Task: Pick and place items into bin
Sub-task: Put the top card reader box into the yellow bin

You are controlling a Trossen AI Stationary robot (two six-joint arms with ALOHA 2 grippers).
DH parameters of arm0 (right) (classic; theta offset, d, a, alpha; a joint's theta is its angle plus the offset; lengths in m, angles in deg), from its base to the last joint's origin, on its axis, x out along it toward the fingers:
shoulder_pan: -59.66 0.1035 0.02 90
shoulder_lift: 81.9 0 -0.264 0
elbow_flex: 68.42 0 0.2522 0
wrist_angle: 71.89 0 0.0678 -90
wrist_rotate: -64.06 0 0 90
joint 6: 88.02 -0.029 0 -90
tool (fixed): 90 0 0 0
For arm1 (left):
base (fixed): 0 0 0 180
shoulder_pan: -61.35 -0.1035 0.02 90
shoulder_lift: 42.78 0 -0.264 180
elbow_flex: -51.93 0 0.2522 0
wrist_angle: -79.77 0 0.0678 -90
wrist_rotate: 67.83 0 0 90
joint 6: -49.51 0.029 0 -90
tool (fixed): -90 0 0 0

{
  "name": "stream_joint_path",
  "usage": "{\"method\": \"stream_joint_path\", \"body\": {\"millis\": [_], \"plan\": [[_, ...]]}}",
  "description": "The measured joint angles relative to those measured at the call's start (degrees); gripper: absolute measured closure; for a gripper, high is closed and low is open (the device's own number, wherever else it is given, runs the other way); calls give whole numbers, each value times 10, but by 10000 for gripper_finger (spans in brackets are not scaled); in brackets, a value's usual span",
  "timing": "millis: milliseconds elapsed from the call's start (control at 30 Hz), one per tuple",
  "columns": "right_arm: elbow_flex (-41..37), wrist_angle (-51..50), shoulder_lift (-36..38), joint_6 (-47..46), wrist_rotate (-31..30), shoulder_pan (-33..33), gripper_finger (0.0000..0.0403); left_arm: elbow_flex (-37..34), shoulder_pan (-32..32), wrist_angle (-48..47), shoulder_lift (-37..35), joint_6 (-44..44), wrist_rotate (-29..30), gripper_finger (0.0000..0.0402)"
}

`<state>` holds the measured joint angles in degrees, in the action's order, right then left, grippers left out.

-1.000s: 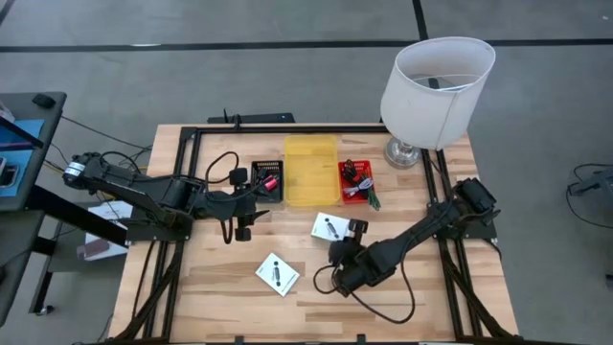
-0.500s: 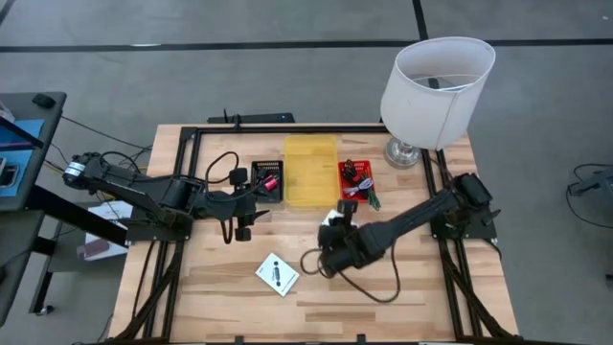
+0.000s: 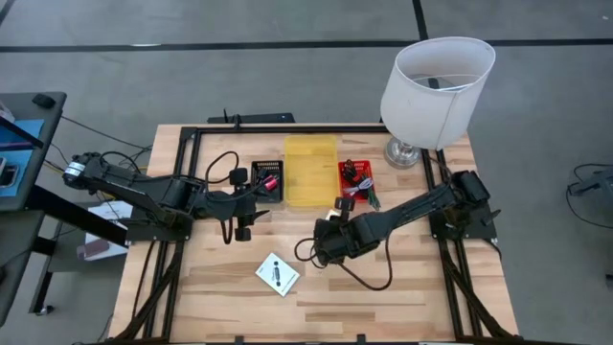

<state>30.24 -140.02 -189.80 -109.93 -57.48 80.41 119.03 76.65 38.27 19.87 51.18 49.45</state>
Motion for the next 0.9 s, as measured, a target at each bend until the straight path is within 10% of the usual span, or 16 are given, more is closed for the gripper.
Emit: {"method": "stream_joint_path", "body": {"millis": [567,900], "plan": [[-102,80,-2,-142,44,68,160,0,0,0,0,2,0,223],[-175,114,-2,-171,45,62,153,0,0,0,0,2,0,223]]}}
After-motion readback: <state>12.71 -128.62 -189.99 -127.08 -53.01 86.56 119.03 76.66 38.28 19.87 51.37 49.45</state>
